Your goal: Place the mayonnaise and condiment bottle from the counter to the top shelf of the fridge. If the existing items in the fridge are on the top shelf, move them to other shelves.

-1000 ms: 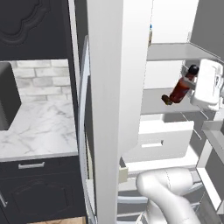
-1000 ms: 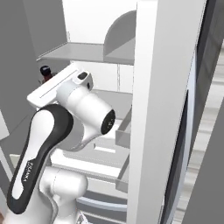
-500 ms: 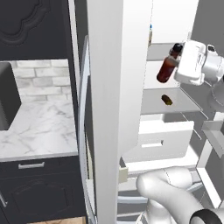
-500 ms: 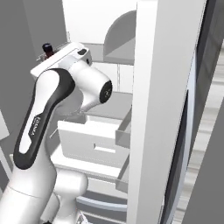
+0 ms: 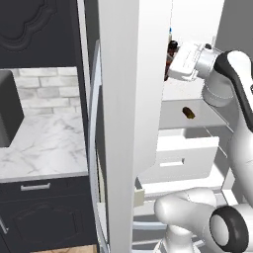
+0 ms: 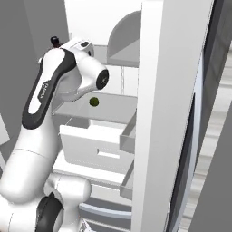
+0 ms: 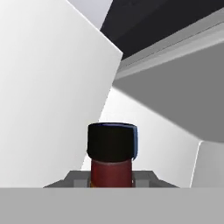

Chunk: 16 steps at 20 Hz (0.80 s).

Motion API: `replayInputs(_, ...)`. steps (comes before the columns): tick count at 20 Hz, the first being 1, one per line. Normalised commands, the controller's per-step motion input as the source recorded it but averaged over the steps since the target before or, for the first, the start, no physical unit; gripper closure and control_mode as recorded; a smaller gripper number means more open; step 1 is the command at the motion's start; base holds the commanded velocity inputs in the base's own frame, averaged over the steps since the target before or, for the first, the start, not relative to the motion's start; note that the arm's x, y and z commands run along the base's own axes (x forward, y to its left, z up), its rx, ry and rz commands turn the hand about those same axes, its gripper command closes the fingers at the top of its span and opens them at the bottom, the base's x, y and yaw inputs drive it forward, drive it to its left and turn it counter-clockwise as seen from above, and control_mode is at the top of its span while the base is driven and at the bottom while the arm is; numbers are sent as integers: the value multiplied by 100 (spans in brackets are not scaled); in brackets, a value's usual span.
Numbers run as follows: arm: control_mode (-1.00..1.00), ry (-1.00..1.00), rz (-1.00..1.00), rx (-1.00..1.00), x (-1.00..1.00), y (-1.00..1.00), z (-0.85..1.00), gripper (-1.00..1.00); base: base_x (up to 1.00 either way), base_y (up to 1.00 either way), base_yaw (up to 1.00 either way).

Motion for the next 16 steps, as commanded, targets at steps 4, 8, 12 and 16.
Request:
replayInputs(4,-100,0,-20,0,100,1,24,100,0,0,0)
replayInputs(8,-100,0,-18,0,93,-6,27,100,0,0,0)
replayInputs(12,-100,3,-7,0,67,-7,5,100,0,0,0)
replayInputs(16,-100,12,-1,0,51,-40,-18,100,0,0,0)
